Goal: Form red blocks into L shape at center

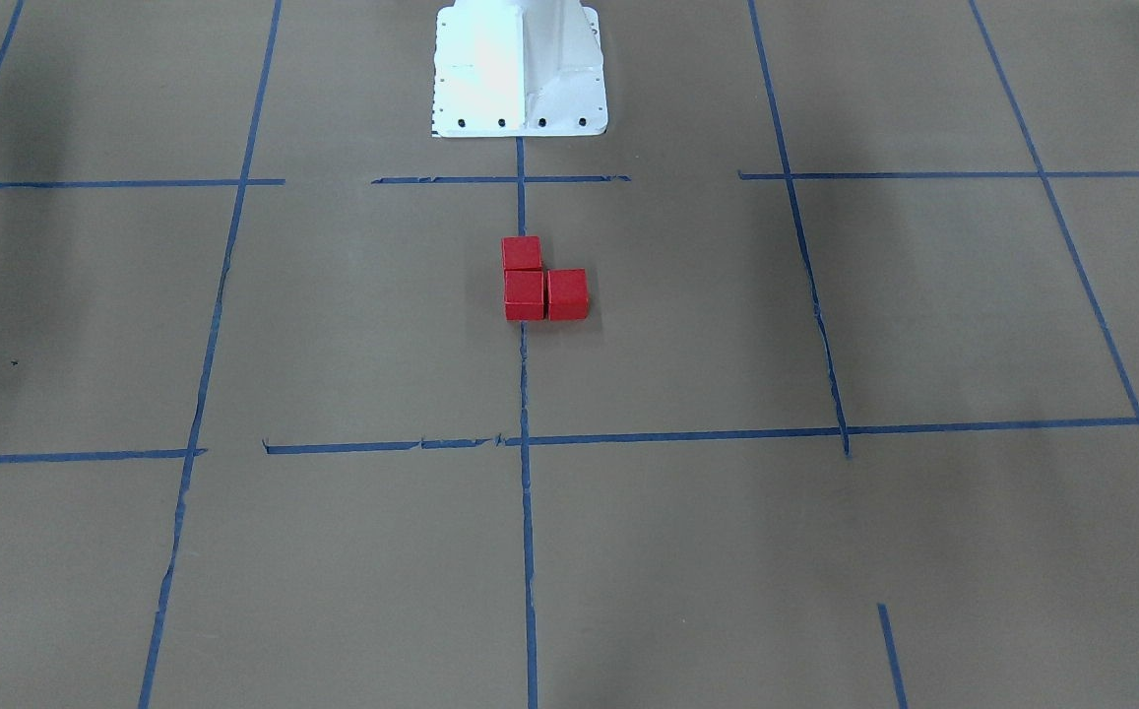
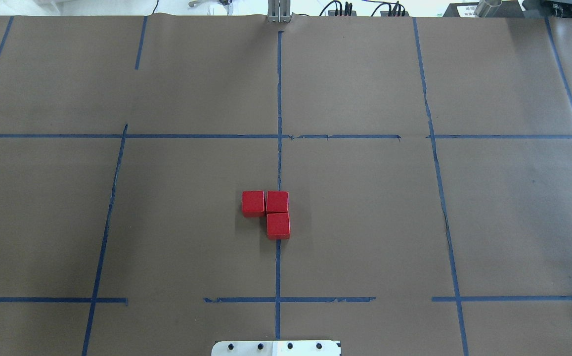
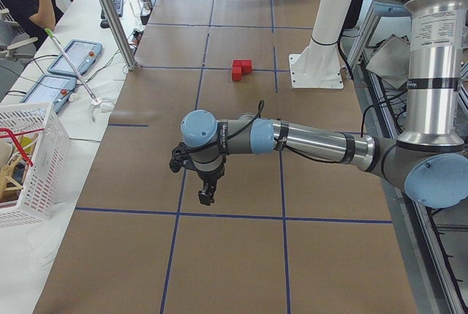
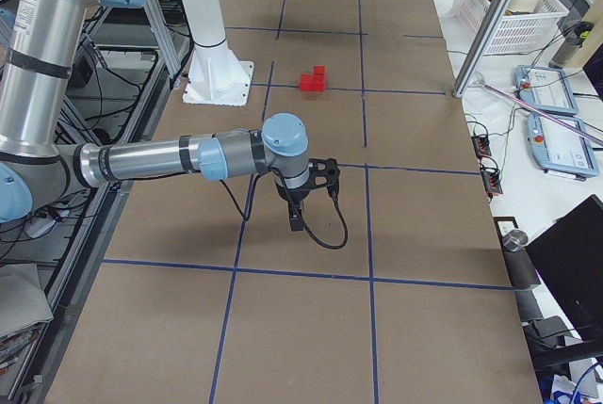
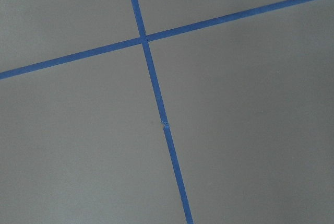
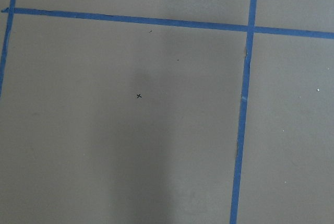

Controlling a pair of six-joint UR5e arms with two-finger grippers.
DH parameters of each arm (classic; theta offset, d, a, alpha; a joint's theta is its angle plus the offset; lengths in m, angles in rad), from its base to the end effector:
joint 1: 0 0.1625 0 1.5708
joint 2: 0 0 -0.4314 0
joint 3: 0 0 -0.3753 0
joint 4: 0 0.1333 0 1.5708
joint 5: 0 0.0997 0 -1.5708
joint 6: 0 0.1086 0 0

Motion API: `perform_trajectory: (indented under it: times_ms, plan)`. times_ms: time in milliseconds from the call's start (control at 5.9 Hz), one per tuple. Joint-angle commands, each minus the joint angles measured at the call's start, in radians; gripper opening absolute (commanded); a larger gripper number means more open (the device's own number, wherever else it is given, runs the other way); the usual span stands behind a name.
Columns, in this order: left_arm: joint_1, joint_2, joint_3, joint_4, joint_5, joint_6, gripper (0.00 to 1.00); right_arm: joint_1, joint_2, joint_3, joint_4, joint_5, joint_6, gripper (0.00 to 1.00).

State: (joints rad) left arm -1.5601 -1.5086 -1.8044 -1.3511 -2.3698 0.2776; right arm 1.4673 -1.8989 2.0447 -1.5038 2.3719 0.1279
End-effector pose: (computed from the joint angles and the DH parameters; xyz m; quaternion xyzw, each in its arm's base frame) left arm -0.0508 -0.4395 0.6095 0.0297 0.3883 0.1230 0.9128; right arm 0.0193 -0.3496 0.5692 0.0524 -0.3964 -0.0302 0.9161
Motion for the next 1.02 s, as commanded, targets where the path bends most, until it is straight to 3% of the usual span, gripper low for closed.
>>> perform_trajectory:
  times_ms: [0,847]
  plan:
    - [-0.002,0.037,-0.003,-0.002,-0.002,0.003,1.00,0.001,-0.002,-0.014,0.005,0.001,-0.019,1.00]
    - [-0.003,0.048,-0.029,0.000,0.000,-0.003,1.00,0.001,-0.003,-0.014,0.005,0.003,-0.017,1.00]
